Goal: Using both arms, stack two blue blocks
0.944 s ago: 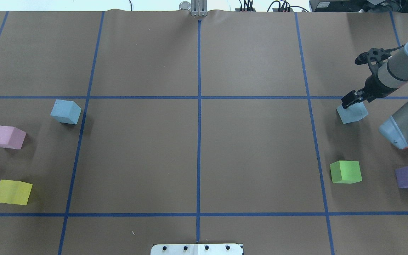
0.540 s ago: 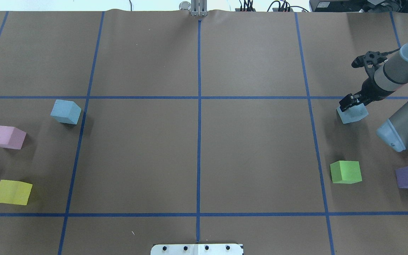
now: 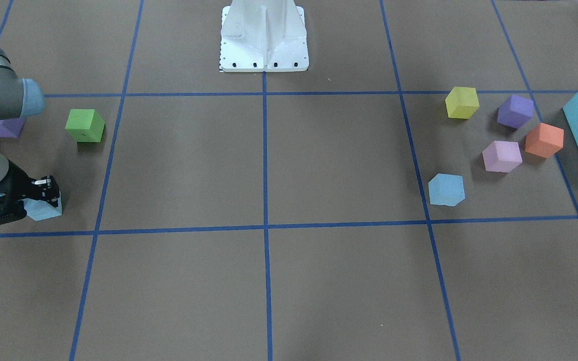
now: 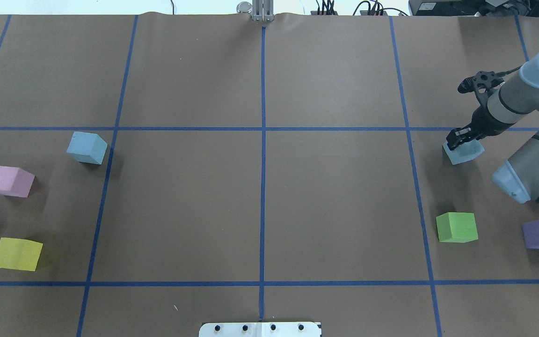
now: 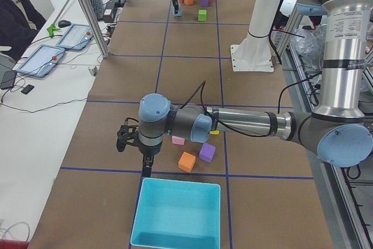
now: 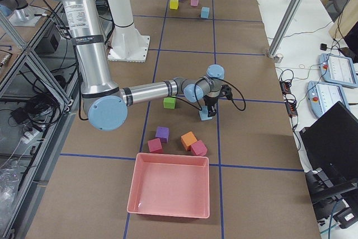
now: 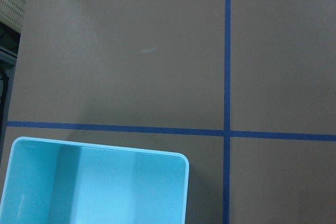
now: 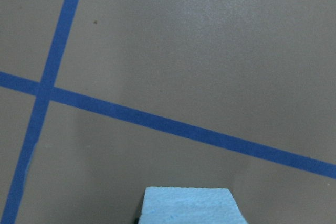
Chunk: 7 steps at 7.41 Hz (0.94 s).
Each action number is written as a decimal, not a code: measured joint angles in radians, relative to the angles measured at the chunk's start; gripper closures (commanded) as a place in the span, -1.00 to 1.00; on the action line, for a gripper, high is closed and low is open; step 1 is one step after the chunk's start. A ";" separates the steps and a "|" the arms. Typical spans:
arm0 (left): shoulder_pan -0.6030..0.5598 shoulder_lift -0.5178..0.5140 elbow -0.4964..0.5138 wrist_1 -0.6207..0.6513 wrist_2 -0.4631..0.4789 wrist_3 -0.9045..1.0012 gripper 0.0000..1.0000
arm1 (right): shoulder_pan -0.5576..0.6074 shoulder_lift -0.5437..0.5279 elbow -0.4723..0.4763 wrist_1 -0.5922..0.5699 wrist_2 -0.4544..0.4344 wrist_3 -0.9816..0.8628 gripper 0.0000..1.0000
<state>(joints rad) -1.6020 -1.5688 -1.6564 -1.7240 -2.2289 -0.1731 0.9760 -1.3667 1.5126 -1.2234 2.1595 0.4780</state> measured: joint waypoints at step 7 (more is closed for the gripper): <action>0.260 -0.256 0.076 0.002 0.015 -0.411 -0.97 | -0.045 0.252 0.094 -0.249 0.055 0.218 -0.06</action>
<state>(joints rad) -1.3422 -1.8243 -1.5800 -1.7220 -2.2136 -0.5837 0.9314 -1.1148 1.6070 -1.4724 2.2148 0.6961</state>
